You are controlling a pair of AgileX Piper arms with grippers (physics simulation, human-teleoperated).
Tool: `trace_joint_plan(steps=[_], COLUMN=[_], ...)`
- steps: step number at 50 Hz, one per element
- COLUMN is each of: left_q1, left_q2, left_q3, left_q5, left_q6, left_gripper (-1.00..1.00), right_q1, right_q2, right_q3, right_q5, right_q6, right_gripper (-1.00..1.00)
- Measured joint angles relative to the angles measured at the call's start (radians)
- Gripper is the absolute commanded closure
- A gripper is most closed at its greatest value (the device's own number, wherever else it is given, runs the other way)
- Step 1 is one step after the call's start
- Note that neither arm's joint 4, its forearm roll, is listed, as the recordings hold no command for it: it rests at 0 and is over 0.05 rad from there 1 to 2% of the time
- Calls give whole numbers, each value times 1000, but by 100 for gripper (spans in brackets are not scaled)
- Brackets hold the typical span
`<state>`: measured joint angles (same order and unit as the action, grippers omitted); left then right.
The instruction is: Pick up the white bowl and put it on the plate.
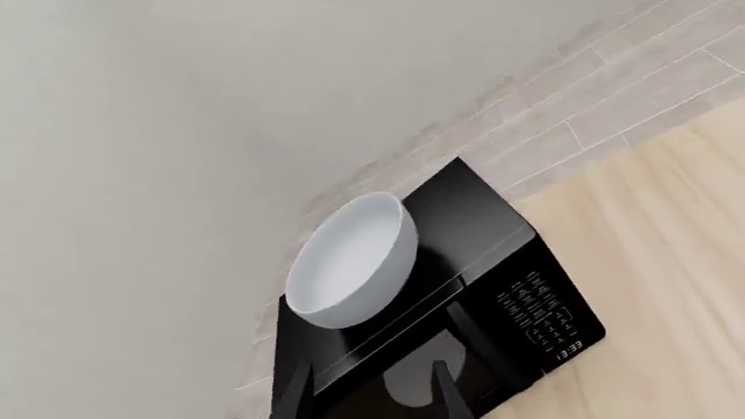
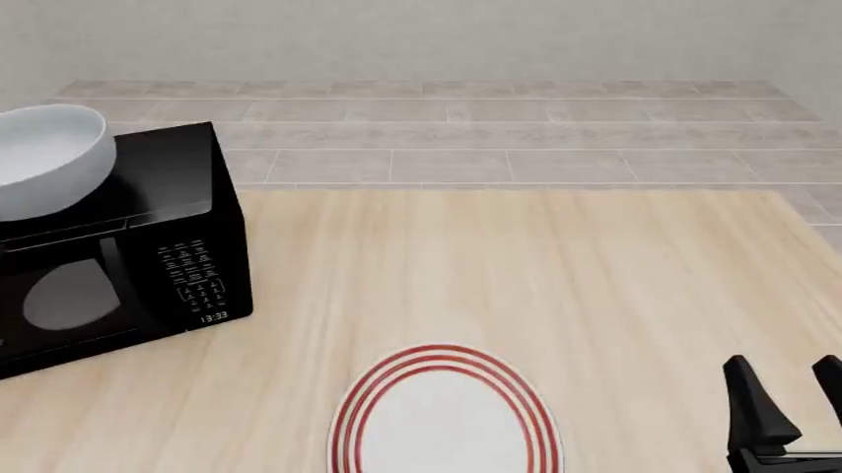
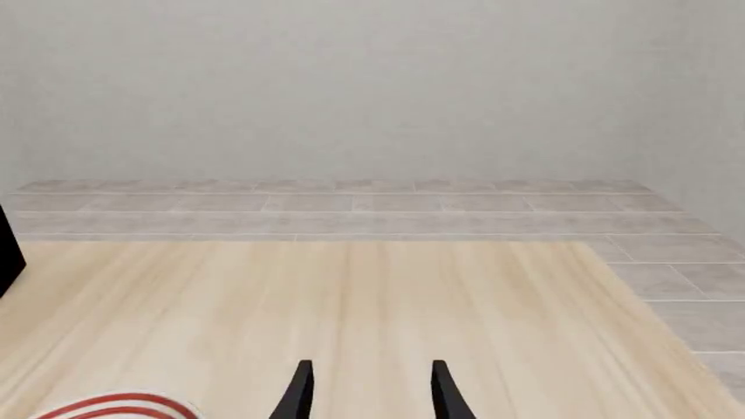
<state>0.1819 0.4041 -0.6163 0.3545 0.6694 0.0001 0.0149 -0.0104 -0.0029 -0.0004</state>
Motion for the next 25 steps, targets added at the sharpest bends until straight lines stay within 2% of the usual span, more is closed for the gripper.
trace_joint_plan(steps=[9,25], left_q1=[10,26], left_q2=[102,278], left_q3=[-132,-350], left_q5=[86,214], left_q6=[114,217], left_gripper=[-100,-100], right_q1=[0,0], right_q2=[0,0], right_q3=[0,0], right_q5=[0,0], right_q6=[0,0], right_gripper=[-100,-100])
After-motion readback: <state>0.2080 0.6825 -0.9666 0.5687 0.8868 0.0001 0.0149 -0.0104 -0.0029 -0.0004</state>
